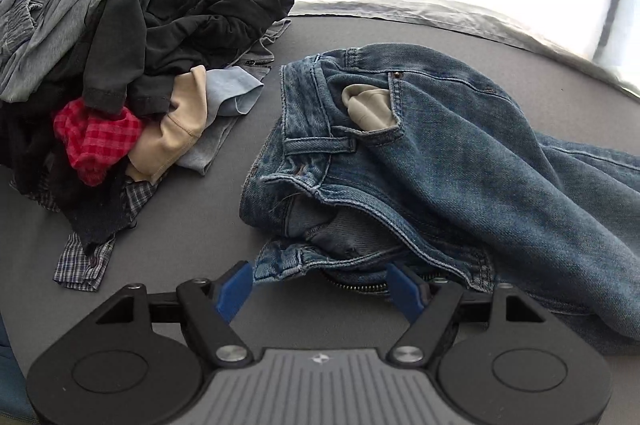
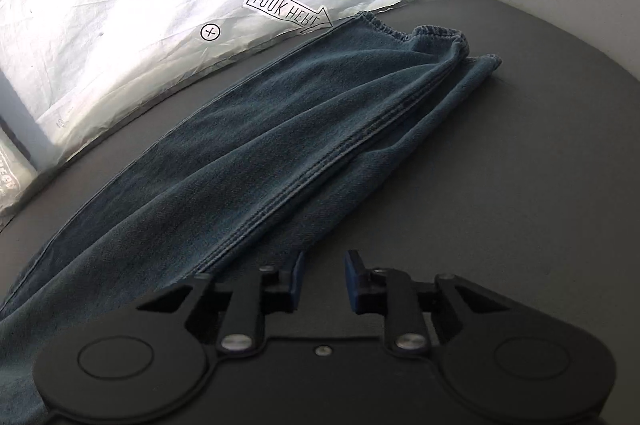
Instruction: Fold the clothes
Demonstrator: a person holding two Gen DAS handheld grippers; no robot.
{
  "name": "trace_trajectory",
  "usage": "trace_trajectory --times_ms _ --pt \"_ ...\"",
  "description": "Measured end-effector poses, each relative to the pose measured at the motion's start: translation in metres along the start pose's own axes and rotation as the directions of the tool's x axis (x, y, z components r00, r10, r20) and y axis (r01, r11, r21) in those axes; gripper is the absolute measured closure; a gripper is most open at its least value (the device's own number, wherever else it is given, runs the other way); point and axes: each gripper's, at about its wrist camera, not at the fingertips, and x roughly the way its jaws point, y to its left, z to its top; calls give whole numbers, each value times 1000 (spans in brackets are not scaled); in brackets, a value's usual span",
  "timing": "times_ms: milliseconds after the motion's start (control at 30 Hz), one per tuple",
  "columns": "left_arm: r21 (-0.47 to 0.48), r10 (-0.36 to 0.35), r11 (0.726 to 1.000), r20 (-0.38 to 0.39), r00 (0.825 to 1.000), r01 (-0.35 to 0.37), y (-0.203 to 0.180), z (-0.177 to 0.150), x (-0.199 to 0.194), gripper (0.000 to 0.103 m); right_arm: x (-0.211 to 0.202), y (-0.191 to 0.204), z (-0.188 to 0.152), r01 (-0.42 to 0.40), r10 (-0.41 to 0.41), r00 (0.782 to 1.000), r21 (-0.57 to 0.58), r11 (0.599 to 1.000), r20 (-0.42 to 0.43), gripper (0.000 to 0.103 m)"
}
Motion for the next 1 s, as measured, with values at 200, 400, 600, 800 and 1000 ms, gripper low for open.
trace_trajectory --times_ms 200,400,600,800,1000 --pt "-33 -62 998 3 998 62 38 3 15 28 -14 33 -58 -268 352 922 395 879 -158 89" --pt "3 -140 990 17 990 140 61 15 37 28 -14 67 -95 -298 485 863 629 718 -145 93" --pt "28 -219 976 40 975 218 75 29 57 28 -9 68 -124 -210 475 876 819 533 -85 103" --pt "2 -265 964 20 964 265 83 35 72 28 -12 66 -135 -105 387 916 871 480 -103 103" --pt "-31 -290 957 -5 957 290 85 35 87 24 -15 73 -128 -166 416 908 864 476 -54 99"
